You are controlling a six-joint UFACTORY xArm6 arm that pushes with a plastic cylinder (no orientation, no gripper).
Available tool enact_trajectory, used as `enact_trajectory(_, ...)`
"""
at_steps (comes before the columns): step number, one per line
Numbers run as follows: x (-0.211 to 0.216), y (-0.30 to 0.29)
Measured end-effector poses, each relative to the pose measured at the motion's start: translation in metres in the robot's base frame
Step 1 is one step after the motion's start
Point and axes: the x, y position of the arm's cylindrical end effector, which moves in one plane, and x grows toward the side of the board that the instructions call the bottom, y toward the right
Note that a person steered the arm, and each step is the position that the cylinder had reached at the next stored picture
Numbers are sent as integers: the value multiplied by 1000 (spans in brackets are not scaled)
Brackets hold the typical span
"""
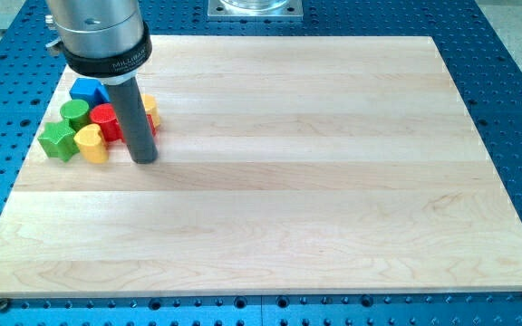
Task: Separate the yellow hexagon from the group of blocks
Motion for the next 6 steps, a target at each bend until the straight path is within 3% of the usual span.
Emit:
enact_trajectory(4,23,1)
enact_trajectory(5,68,-47)
enact_trajectory(6,79,-155)
